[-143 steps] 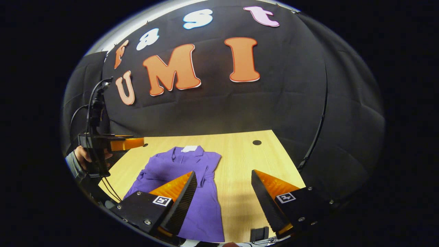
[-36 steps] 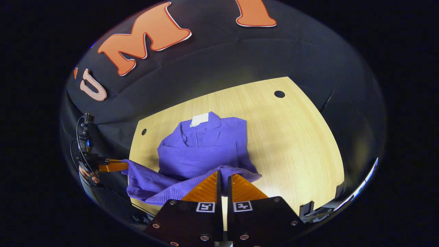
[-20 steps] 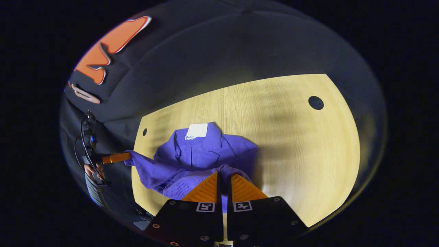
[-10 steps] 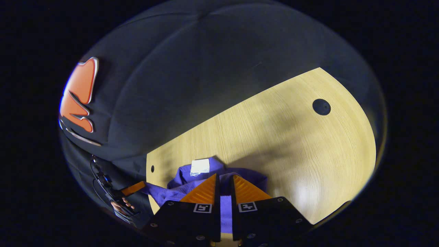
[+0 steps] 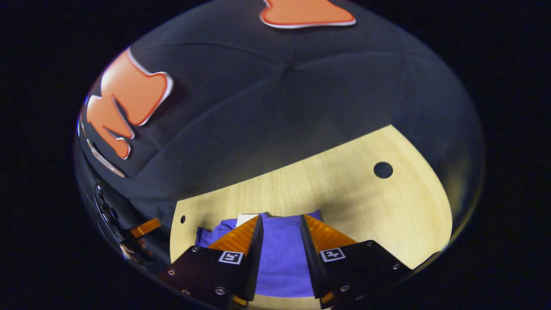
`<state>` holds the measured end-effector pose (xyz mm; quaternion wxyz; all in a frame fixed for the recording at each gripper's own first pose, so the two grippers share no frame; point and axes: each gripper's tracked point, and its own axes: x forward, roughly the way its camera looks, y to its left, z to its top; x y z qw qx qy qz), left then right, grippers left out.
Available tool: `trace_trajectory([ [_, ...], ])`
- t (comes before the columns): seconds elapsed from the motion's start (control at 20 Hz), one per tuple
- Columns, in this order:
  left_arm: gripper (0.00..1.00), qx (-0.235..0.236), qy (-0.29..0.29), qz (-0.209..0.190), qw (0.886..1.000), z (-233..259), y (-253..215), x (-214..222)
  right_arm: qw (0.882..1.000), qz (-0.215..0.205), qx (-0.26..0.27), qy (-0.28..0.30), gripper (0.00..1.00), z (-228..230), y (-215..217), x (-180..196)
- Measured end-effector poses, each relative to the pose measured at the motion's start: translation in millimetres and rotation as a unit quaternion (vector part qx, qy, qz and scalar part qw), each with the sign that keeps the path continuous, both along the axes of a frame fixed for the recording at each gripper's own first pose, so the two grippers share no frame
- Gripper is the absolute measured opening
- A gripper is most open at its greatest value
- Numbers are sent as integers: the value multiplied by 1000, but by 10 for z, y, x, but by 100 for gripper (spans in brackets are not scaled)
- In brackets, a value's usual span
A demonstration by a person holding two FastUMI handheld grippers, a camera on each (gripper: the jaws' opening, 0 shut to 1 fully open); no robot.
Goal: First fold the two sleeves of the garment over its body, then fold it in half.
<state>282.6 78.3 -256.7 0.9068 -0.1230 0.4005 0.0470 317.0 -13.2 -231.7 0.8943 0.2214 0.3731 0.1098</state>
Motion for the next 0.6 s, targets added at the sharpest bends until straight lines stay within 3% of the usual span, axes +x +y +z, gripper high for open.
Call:
trace_trajectory([
  [0.05,98,-5,-16,-1,1000,122,-3,-13,1000,3,-14,-17,60,104,6,-72],
  [0.1,97,-3,-30,1,1000,225,-4,-66,999,4,-23,-31,55,202,13,-134],
  [0.15,95,-4,-42,-5,999,344,-6,-117,999,4,-32,-44,76,296,20,-184],
  [0.25,95,9,-65,-10,998,568,-29,-227,997,2,-41,-70,88,488,47,-277],
  [0.6,95,47,-153,-10,987,1314,-220,-614,980,-5,-100,-174,94,1089,100,-524],
])
